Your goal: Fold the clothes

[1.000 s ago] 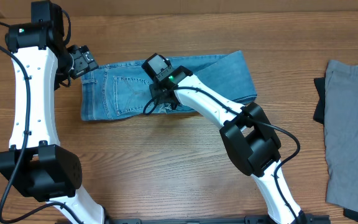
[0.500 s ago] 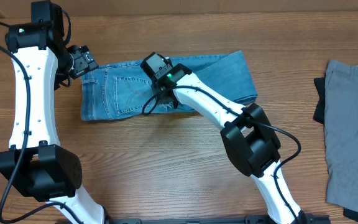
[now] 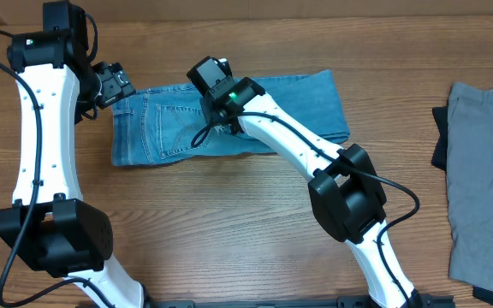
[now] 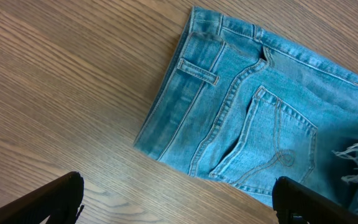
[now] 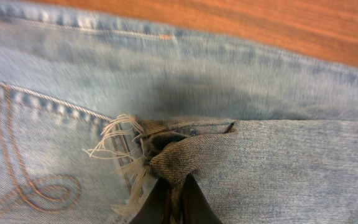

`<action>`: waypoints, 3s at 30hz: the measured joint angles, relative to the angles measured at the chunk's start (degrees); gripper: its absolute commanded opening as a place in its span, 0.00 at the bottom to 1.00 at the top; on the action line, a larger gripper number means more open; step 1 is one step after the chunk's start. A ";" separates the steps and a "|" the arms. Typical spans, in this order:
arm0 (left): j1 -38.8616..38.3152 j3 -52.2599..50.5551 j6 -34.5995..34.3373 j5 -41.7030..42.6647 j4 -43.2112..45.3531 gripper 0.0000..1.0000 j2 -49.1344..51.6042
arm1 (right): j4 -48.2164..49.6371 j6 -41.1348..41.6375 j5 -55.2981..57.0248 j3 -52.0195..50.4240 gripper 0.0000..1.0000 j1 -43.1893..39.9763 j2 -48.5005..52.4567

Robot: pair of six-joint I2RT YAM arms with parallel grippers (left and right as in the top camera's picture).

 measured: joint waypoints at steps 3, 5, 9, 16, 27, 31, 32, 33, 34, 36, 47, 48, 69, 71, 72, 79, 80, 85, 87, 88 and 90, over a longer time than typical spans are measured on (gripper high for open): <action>0.00 0.00 0.00 0.00 0.00 1.00 0.00 | 1.49 0.17 0.04 0.96 0.04 0.00 0.00; 0.00 0.00 0.00 0.00 0.00 1.00 0.00 | 2.19 0.35 0.04 1.25 0.04 -0.04 0.00; 0.00 0.00 0.00 0.00 0.00 1.00 0.00 | 2.78 1.53 0.04 1.36 0.04 -0.07 0.00; 0.00 0.00 0.00 0.00 0.00 1.00 0.00 | 2.95 2.91 -0.94 1.36 0.04 -0.09 0.00; 0.00 0.00 0.00 0.00 0.00 1.00 0.00 | 3.67 3.56 -5.16 1.88 0.87 -0.04 0.00; 0.00 0.00 0.00 0.00 0.00 1.00 0.00 | 3.10 2.60 -5.31 2.14 0.84 -0.15 -0.35; 0.00 0.00 0.00 0.00 0.00 1.00 0.00 | 2.49 2.49 -5.03 2.14 0.80 -0.24 -0.81; 0.00 0.00 0.00 0.00 0.00 1.00 0.00 | 1.99 2.32 -4.83 2.14 0.75 -0.39 -1.51; 0.00 0.00 0.00 0.00 0.00 1.00 0.00 | 1.42 2.36 -4.61 2.14 0.69 -0.63 -2.43; 0.00 0.00 0.00 0.00 0.00 1.00 0.00 | 0.31 2.21 -4.52 2.16 0.56 -1.29 -4.46; 0.00 0.00 0.00 0.00 0.00 1.00 0.00 | -3.76 3.19 -11.26 2.71 0.04 -7.28 -9.75; 0.00 0.00 0.00 0.00 0.00 1.00 0.00 | -3.78 3.37 -11.72 2.49 0.04 -7.26 -9.75; 0.00 0.00 0.00 -0.02 0.00 1.00 0.00 | 10.19 8.09 -21.18 -22.62 0.04 -6.69 -9.49; 0.00 0.00 0.00 0.00 0.00 1.00 0.00 | 13.33 8.66 -21.64 -25.33 0.04 -6.69 -9.42; 0.00 0.00 0.00 0.00 0.00 1.00 0.00 | 14.67 8.81 -21.84 -26.49 0.04 -6.67 -9.42; 0.00 0.00 0.00 0.00 0.00 1.00 0.00 | 15.87 9.42 -22.53 -27.45 0.04 -6.69 -9.42; 0.00 0.00 0.00 0.00 0.00 1.00 0.00 | 15.17 9.40 -22.56 -26.97 0.04 -6.73 -9.42; 0.00 0.00 0.00 -0.02 0.00 1.00 0.00 | 11.69 8.72 -22.69 -19.74 0.04 -6.84 -9.66; 0.00 0.00 0.00 0.00 0.00 1.00 0.00 | 12.22 8.52 -22.69 -16.65 0.04 -6.84 -10.16; 0.00 0.00 0.00 0.00 0.00 1.00 0.00 | 13.07 8.48 -22.73 -15.82 0.04 -6.84 -10.73; 0.00 0.00 0.00 0.00 0.00 1.00 0.00 | 14.47 8.39 -22.71 -15.15 0.04 -6.84 -11.50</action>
